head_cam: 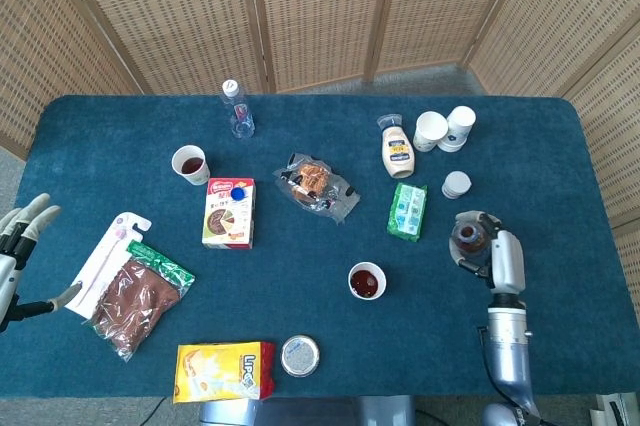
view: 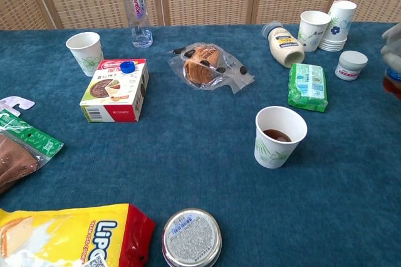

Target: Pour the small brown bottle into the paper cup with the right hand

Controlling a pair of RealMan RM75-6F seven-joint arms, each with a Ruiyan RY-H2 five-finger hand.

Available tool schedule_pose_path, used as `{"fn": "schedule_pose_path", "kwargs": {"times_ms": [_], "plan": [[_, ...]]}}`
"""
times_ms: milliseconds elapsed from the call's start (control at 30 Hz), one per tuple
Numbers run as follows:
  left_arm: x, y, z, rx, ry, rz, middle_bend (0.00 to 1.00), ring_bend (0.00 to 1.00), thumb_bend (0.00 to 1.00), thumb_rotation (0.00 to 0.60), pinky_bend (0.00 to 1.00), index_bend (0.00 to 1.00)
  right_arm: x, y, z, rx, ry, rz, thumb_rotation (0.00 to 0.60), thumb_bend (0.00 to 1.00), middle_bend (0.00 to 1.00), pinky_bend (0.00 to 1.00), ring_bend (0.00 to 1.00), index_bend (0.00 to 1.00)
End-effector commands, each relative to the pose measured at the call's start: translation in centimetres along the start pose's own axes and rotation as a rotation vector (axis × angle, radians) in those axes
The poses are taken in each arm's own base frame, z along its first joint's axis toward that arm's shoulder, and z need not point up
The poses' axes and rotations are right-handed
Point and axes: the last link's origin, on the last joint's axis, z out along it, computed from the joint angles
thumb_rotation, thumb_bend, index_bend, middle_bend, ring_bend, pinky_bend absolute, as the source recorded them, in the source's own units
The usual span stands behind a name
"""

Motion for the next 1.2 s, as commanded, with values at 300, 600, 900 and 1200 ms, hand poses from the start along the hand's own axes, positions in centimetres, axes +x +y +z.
{"fn": "schedule_pose_path", "kwargs": {"times_ms": [300, 600, 900, 1200], "plan": [[-0.1, 0.1, -0.1, -0.002, -0.004, 0.001, 0.00, 0.00, 0.23, 0.600, 0.00, 0.00, 1.9, 4.4, 0.2, -0.078, 0.075, 0.158, 0.600, 1.00, 0.56, 0.73, 0.29, 0.50], [-0.2, 0.1, 0.0, 0.000, -0.010, 0.006, 0.00, 0.00, 0.23, 0.600, 0.00, 0.00, 2.4, 6.6, 0.7, -0.157, 0.118, 0.209, 0.600, 1.00, 0.56, 0.73, 0.28, 0.50], [-0.3, 0.0, 0.1, 0.004, -0.013, 0.008, 0.00, 0.00, 0.23, 0.600, 0.00, 0.00, 2.7, 8.2, 1.1, -0.225, 0.163, 0.287, 0.600, 1.00, 0.56, 0.73, 0.26, 0.50], [-0.4, 0.0, 0.1, 0.007, -0.018, 0.009, 0.00, 0.00, 0.23, 0.600, 0.00, 0.00, 3.0, 9.4, 1.1, -0.242, 0.195, 0.353, 0.600, 1.00, 0.55, 0.70, 0.25, 0.51]]}}
